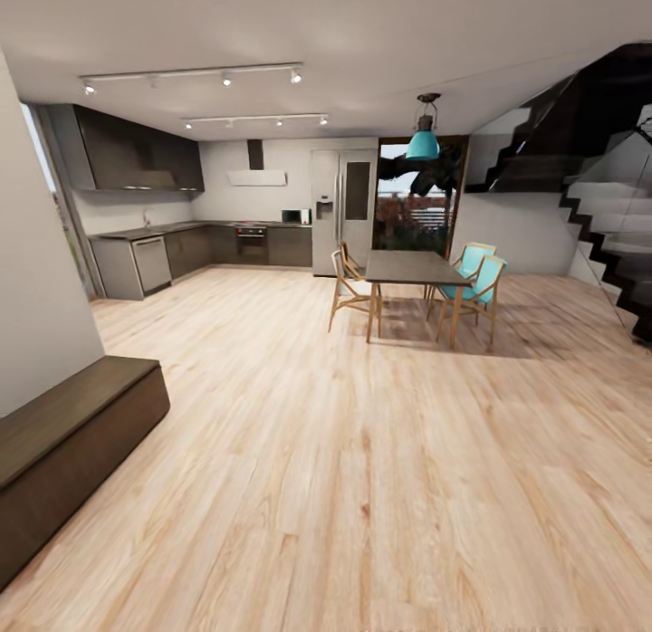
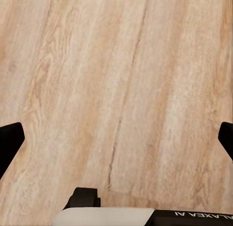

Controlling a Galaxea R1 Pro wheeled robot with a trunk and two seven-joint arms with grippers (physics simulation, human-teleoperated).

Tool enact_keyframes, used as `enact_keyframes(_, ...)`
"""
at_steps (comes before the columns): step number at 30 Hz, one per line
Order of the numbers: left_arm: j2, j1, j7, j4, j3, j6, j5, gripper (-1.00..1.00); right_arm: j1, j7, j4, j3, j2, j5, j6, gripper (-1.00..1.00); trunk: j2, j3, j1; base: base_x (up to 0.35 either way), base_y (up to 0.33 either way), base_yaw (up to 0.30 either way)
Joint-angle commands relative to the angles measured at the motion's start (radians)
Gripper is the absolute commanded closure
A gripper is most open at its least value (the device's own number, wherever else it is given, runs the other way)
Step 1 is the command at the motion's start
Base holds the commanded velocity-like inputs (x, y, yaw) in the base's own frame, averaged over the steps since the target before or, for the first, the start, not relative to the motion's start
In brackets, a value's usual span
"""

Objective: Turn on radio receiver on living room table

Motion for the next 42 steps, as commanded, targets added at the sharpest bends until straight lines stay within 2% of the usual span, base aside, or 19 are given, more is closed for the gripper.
enact_keyframes(1, 0.0, 0.0, 0.0, 0.0, 0.0, 0.0, 0.0, -1.0, 0.0, 0.0, 0.0, 0.0, 0.0, 0.0, 0.0, -1.0, 0.0, 0.0, 0.0, 0.0, 0.0, -0.277)
enact_keyframes(42, 0.005, 0.0, 0.006, 0.0, 0.002, -0.005, -0.001, -1.0, 0.0, 0.0, -0.002, -0.002, -0.002, 0.0, 0.0, -1.0, 0.0, 0.0, 0.0, 0.0, 0.0, -0.277)
